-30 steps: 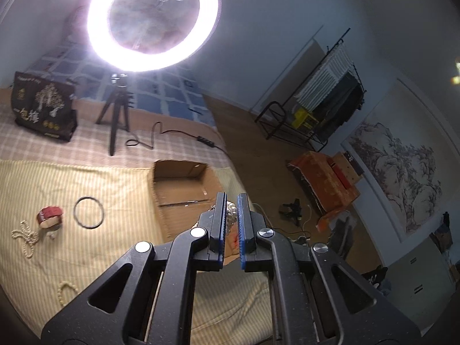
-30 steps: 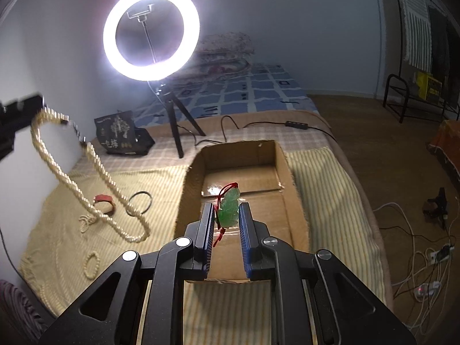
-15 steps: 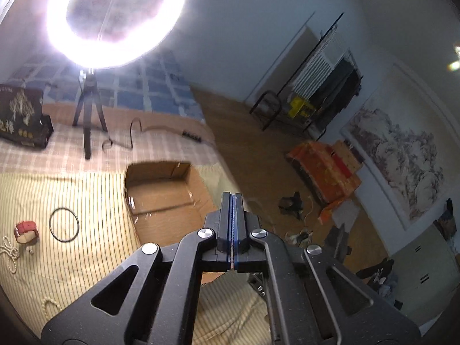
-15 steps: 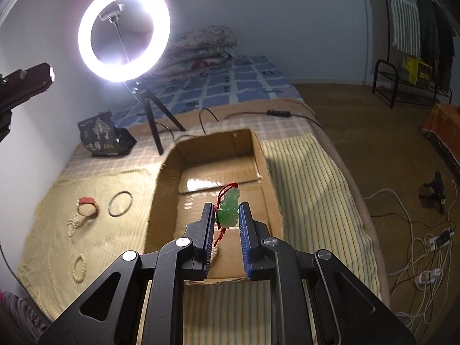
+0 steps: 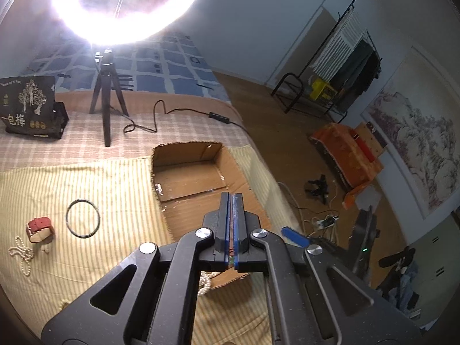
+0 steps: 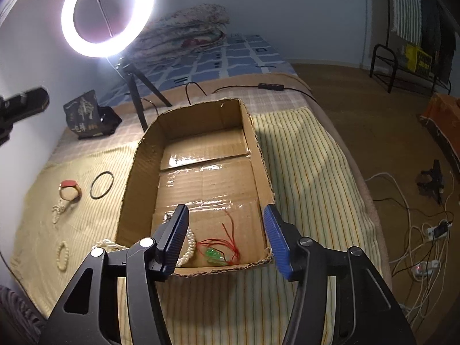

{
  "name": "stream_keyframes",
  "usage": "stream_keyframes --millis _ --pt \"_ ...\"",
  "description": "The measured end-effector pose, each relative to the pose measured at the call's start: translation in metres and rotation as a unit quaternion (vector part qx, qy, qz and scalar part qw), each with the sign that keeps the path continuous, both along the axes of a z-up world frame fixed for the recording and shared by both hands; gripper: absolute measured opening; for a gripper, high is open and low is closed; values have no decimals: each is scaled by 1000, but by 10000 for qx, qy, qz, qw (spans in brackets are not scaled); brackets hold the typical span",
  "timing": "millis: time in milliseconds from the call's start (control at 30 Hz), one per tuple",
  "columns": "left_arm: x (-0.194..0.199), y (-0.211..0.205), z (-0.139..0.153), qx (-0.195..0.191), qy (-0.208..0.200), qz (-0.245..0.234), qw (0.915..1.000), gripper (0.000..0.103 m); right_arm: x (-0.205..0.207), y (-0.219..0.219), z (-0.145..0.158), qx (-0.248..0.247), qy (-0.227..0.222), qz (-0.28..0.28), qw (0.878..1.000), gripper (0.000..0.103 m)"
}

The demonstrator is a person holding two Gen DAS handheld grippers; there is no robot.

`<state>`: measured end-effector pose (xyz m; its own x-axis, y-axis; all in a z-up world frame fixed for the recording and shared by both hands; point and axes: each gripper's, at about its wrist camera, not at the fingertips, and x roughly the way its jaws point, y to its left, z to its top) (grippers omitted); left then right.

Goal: Organize jewelry
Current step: 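Open the right tool to drop the pendant while the left tool releases the necklace into the box, then move the left tool to the beige bead bracelet while the right tool approaches the pearl earring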

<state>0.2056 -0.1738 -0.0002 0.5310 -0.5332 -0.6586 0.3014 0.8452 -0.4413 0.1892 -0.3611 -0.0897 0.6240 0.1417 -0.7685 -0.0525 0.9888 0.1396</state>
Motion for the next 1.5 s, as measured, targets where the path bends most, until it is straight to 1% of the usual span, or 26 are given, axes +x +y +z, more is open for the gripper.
stream_keyframes --millis 33,67,100,133,200,267,367,433,567,700,833,967,1067,1167,1400,1433,1500 --pt "0 1 -1 32 3 7 10000 15 0 -1 1 14 -4 -14 10000 53" --pt "-1 2 -2 79 0 15 10000 32 -2 -1 2 -19 -15 -44 10000 54" --pt "-2 3 -3 138 -4 39 9999 49 -2 -1 3 -53 -18 -66 10000 57" --pt "-2 4 -3 176 -18 65 9998 54 -3 0 5 -103 -29 -105 9999 63" --pt "-5 7 -3 269 -81 110 9995 55 -4 0 7 -126 -63 -143 9998 66" --pt "-7 10 -3 399 -113 127 9991 56 -6 1 10 -109 -82 -132 9998 66" --pt "-12 22 -5 608 -153 174 9979 62 -9 6 16 -150 -136 -127 9997 68" --pt "-15 31 -6 688 -165 218 9973 62 -11 10 20 -206 -187 -135 9995 71" --pt "-20 56 -9 900 -194 338 9952 62 -14 20 26 -157 -240 -62 9996 71" --pt "-27 87 -9 1034 -271 516 9929 62 -19 39 33 -171 -377 166 9990 71" --pt "-34 119 -14 1098 -256 676 9913 62 -26 61 37 -195 -487 461 9976 71" --pt "-43 148 -27 1144 -89 789 9903 62 -34 90 35 -208 -553 918 9940 71" --pt "-51 163 -35 1252 -18 800 9889 62 -41 108 31 -323 -639 1177 9905 71" --pt "-58 176 -43 1308 64 847 9878 62 -46 123 27 -320 -677 1420 9870 71" --pt "-72 206 -68 1303 369 977 9860 62 -56 157 15 -190 -579 2028 9773 71" --pt "-73 211 -73 1287 436 1000 9857 60 -57 160 13 -159 -541 2107 9759 71" --pt "-76 218 -85 1245 616 1052 9847 47 -59 169 7 -96 -421 2290 9725 71"
